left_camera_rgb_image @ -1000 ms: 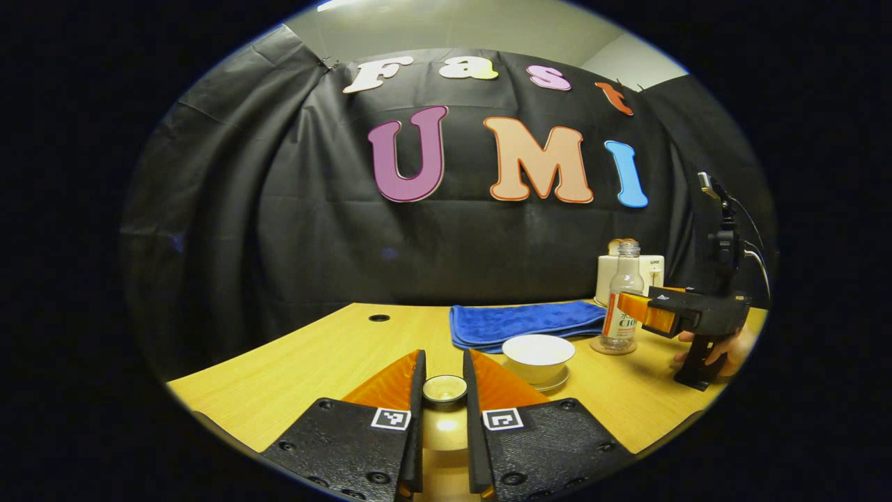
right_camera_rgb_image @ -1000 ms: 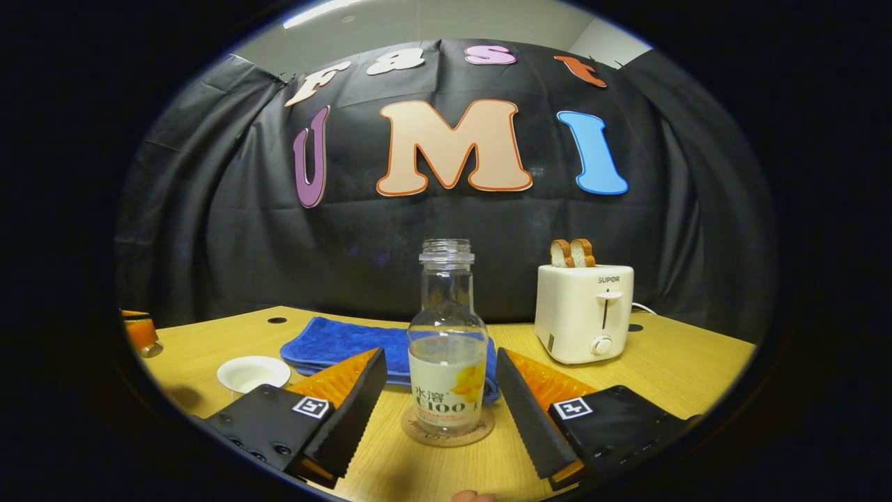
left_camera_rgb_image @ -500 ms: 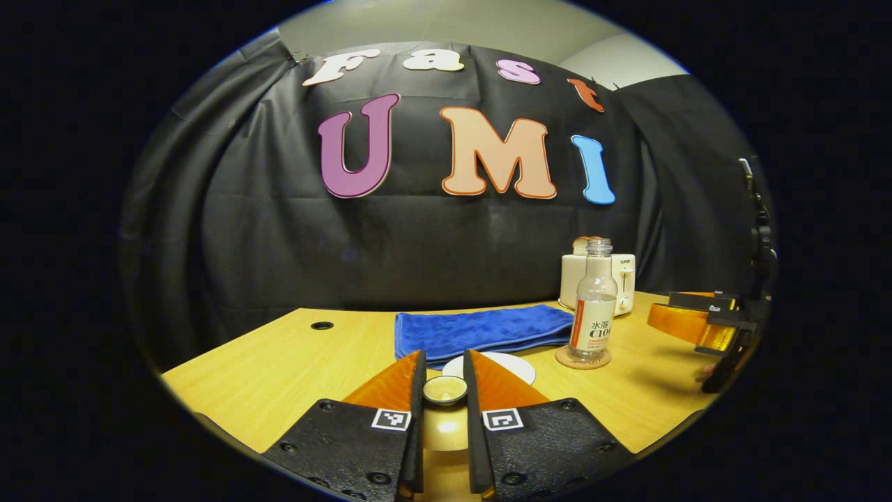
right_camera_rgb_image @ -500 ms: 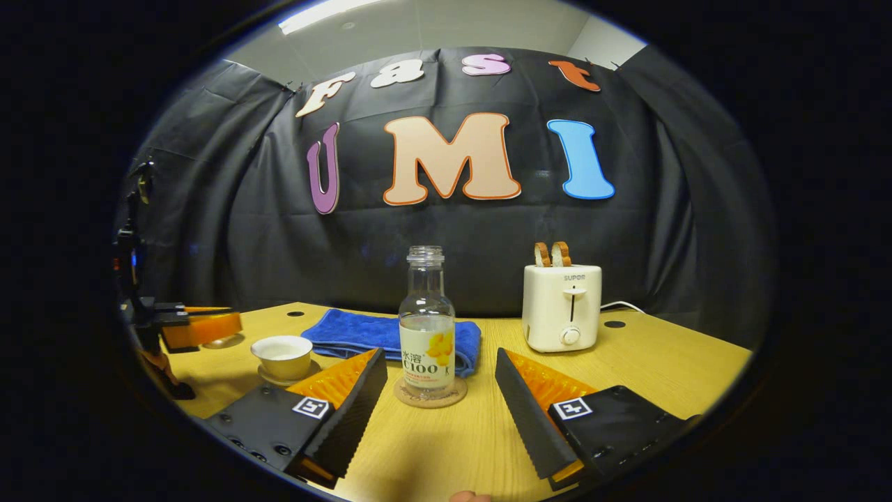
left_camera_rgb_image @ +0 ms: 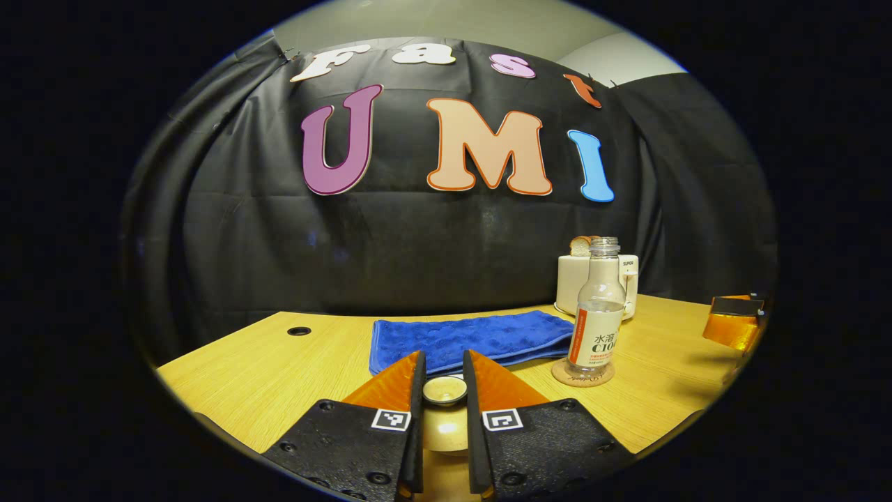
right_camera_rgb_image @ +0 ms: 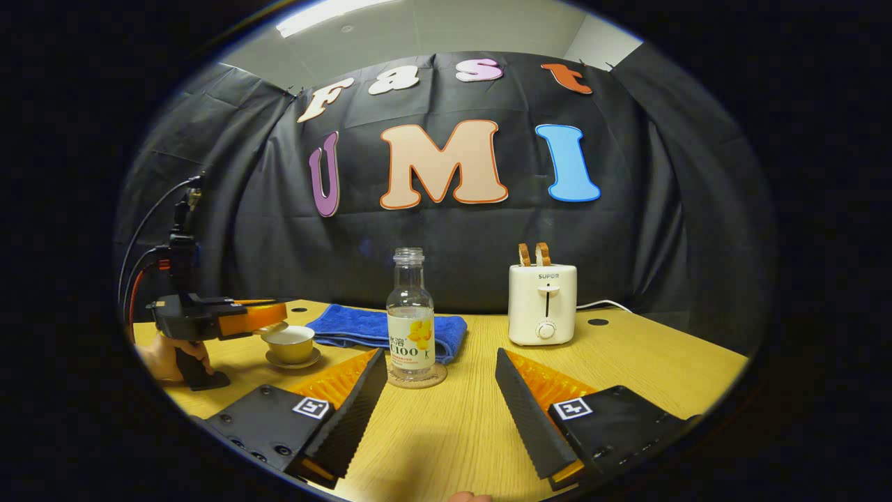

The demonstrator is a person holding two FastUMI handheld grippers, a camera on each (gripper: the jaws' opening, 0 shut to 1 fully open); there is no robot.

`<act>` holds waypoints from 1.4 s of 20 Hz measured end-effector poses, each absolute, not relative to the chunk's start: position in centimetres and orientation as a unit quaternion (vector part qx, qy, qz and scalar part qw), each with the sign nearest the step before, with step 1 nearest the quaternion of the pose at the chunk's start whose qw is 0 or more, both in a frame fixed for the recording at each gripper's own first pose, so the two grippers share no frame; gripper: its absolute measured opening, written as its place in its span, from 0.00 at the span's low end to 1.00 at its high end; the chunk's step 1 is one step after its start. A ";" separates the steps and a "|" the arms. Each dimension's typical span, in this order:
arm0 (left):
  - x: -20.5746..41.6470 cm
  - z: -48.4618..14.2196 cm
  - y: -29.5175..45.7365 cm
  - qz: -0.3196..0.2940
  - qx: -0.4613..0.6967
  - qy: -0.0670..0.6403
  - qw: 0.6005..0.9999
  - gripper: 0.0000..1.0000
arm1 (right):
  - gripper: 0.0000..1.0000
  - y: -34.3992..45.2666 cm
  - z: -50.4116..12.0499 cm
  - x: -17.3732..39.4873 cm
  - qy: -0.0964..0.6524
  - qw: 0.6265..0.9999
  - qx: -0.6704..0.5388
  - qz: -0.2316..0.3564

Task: Open the teacup lid with one hand, grasp the water bottle and pour water into the teacup with the other hand; after pouring, place the water bottle on the coaster and then close the teacup lid.

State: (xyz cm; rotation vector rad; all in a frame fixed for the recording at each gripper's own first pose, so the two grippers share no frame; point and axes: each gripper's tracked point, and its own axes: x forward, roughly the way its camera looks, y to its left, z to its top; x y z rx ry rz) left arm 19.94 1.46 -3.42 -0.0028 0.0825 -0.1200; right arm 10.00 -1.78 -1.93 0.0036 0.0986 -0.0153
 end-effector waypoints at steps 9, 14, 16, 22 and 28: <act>21.6 -5.3 0.3 -0.059 0.058 0.097 0.992 0.23 | 0.99 -2.2 -1.8 9.2 0.049 0.999 0.002 -0.008; 21.8 -5.7 0.1 -0.059 0.075 0.111 0.989 0.23 | 0.99 -2.4 -1.7 9.2 0.049 0.999 0.002 -0.012; 21.8 -6.1 0.1 -0.055 0.084 0.124 0.987 0.23 | 0.95 -2.4 -1.8 9.1 0.049 0.999 0.002 -0.012; 21.6 -5.9 0.1 -0.052 0.078 0.119 0.988 0.26 | 0.95 -2.4 -1.7 9.1 0.049 0.999 0.001 -0.013; 21.3 -5.7 0.0 -0.055 0.070 0.116 0.989 0.39 | 0.99 -2.5 -1.7 9.0 0.049 0.999 0.001 -0.016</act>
